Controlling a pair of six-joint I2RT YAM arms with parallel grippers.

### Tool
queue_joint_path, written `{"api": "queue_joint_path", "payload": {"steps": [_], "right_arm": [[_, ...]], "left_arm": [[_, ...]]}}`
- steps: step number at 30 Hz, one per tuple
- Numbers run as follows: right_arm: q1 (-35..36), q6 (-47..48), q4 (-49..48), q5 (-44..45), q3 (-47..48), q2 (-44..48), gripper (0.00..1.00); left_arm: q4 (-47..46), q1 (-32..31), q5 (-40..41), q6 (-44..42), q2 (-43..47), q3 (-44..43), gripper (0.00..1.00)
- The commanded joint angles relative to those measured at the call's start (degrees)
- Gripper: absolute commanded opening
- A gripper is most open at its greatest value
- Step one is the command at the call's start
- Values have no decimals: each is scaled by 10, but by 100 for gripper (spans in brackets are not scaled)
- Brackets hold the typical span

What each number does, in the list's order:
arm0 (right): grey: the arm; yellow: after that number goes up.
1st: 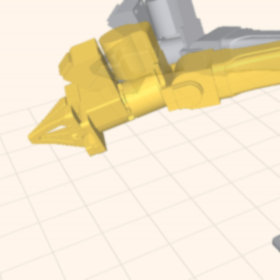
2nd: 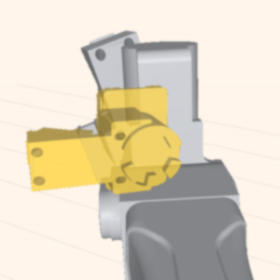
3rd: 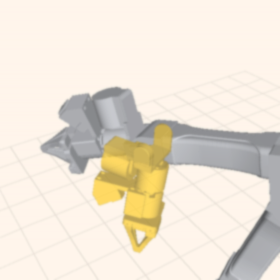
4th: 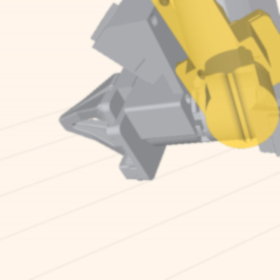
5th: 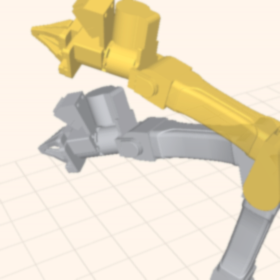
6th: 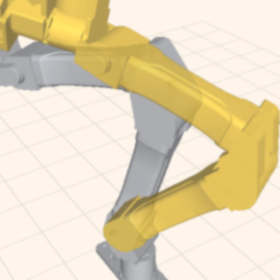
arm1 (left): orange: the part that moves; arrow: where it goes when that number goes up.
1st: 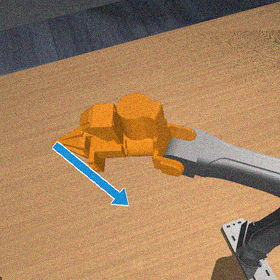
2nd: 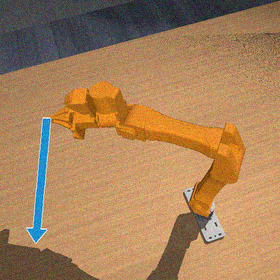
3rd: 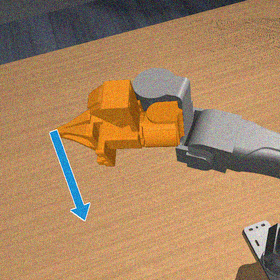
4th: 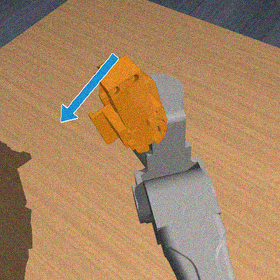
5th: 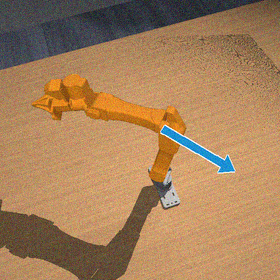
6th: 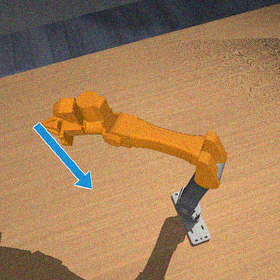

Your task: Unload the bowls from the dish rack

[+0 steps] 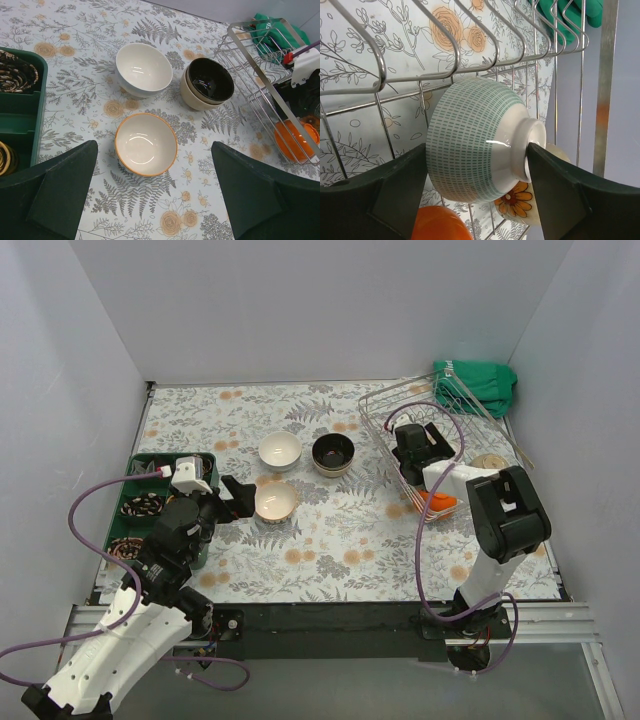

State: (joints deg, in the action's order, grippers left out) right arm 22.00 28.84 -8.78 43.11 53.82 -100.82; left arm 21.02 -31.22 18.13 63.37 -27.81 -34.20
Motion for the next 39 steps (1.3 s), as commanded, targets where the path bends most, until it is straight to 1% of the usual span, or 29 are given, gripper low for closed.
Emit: {"api": "queue_joint_path", "payload": {"steps": [1,6,11,15,20,24,30,35,39], "right_arm": [[4,-43,2,-26,14,42,37],[1,-68,14,-48,23,55,35],[-5,-97,16,-65,27,67,31],[-8,-113,22,-66,30,82,25],[-14,-135,31,-73,37,103,23],[-23,-164,35,-77,37,127,17],[-42,-236,44,-101,23,162,10],[-57,-301,49,-135,8,199,9],[-61,-317,49,-158,1,229,9]], "left_arm": [[6,5,-2,-9,-4,5,98],[8,4,-3,-9,-6,5,98],[6,5,-4,-9,-8,4,98],[7,5,-5,-10,-11,5,98],[7,5,-6,-10,-17,4,98],[5,6,-12,-10,-21,4,98],[1,5,-25,-13,-26,6,98],[-11,6,-46,-18,-29,11,98],[-21,5,-70,-25,-35,12,98]]}}
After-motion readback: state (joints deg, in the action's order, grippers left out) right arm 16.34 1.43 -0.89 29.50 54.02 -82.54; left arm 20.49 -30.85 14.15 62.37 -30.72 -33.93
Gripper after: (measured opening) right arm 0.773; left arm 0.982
